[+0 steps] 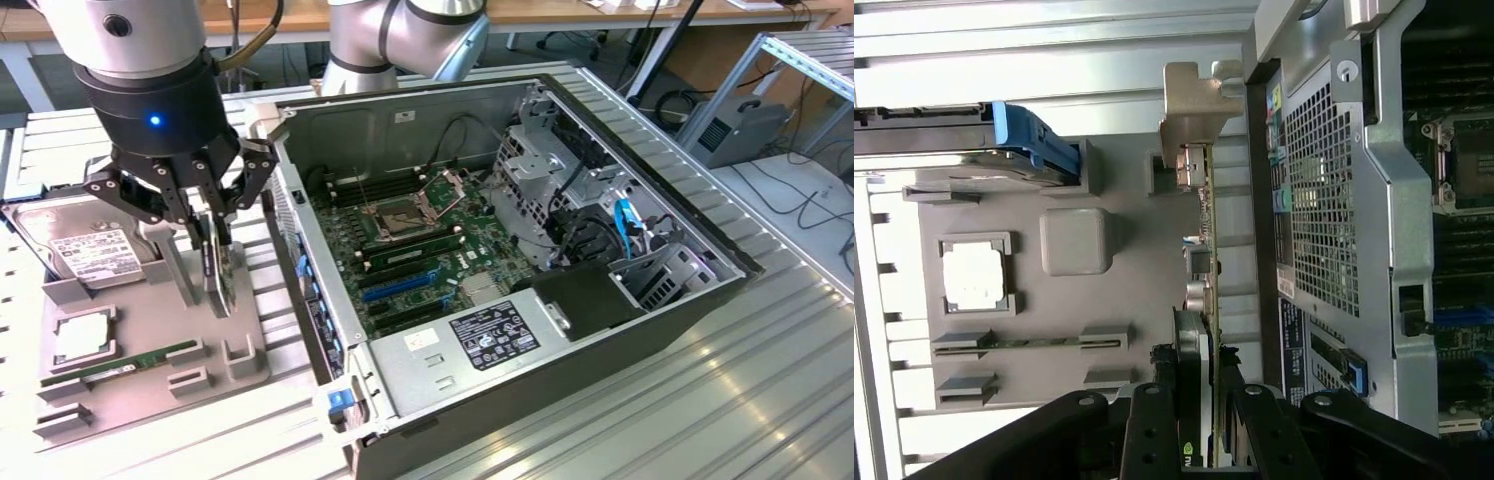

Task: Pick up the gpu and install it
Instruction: 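Pick up the gpu and move the gpu toward the slot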

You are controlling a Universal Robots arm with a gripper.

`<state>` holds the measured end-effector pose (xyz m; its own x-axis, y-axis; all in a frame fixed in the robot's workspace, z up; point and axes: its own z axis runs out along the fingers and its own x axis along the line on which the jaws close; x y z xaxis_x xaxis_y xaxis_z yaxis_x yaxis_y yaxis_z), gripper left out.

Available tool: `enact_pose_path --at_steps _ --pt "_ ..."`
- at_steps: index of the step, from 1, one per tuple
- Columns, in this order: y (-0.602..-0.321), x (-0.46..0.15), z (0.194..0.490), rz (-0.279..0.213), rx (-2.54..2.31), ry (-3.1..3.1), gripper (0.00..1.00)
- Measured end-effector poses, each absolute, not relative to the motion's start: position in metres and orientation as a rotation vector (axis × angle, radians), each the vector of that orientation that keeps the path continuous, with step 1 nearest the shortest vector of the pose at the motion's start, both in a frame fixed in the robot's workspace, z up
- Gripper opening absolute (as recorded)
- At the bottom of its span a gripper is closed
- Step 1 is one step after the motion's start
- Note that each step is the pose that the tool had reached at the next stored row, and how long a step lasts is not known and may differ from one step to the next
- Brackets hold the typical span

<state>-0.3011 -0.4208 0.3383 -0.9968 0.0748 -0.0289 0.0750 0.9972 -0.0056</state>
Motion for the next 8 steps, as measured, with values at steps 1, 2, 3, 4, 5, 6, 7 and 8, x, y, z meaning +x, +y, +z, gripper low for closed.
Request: enact_pose_path --at_steps 1,2,3,4,5,6,7,8 --pt "-0.4208 -0.3011 0.3382 -0.016 0.117 3.11 0.27" --pt "-0.4208 -0.3011 0.3382 -0.017 0.116 3.11 0.27" --pt "-0.4208 -0.3011 0.3382 -0.017 0.117 3.11 0.27" --pt "-0.4208 -0.3011 0.3383 -0.017 0.117 3.11 0.27" --pt "-0.4208 -0.3011 0.3383 -0.017 0.117 3.11 0.27" --pt "-0.4208 -0.3011 0.3383 -0.017 0.117 3.11 0.27" --pt "-0.4208 -0.3011 0.3383 -0.017 0.117 3.11 0.27" --pt "-0.4208 -0.3011 0.3383 -0.017 0.117 3.11 0.27"
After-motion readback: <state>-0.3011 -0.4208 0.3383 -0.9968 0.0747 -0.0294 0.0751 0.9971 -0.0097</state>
